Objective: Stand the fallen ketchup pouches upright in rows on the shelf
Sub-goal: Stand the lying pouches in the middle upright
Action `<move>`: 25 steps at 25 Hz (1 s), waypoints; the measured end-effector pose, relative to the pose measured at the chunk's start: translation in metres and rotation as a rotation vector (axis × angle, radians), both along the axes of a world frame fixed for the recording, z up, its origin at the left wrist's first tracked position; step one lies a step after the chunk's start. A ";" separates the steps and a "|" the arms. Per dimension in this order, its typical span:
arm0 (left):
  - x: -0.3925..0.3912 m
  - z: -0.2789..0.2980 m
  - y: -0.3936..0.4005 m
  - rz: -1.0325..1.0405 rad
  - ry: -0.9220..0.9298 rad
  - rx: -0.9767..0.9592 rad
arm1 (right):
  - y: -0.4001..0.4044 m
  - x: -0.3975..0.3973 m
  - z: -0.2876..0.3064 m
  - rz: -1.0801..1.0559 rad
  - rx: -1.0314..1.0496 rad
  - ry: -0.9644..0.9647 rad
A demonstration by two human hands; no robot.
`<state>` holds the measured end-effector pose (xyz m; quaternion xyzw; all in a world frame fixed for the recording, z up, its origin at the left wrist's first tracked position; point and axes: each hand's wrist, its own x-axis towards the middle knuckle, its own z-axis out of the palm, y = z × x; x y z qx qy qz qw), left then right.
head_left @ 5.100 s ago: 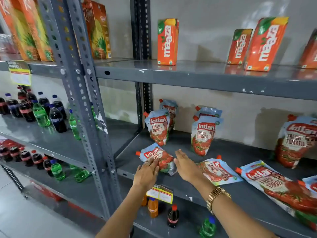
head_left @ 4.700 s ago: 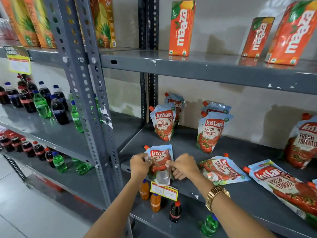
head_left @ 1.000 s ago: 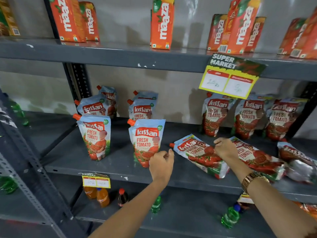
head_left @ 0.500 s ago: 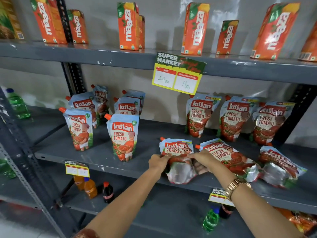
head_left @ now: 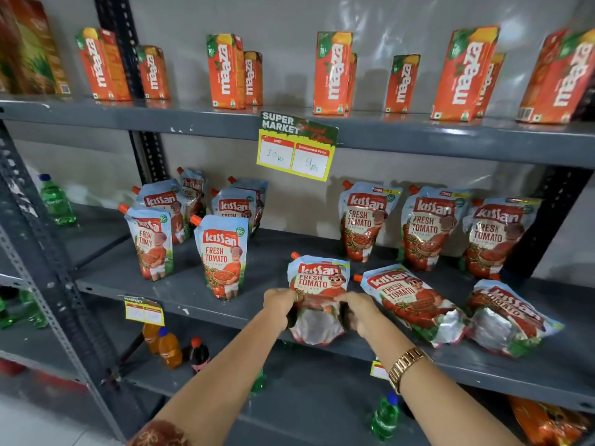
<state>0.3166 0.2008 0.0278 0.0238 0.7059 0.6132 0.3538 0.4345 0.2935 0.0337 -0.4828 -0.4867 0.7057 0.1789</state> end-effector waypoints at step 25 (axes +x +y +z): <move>0.034 0.015 0.011 0.016 0.544 0.193 | 0.008 0.045 0.012 -0.452 0.835 -0.263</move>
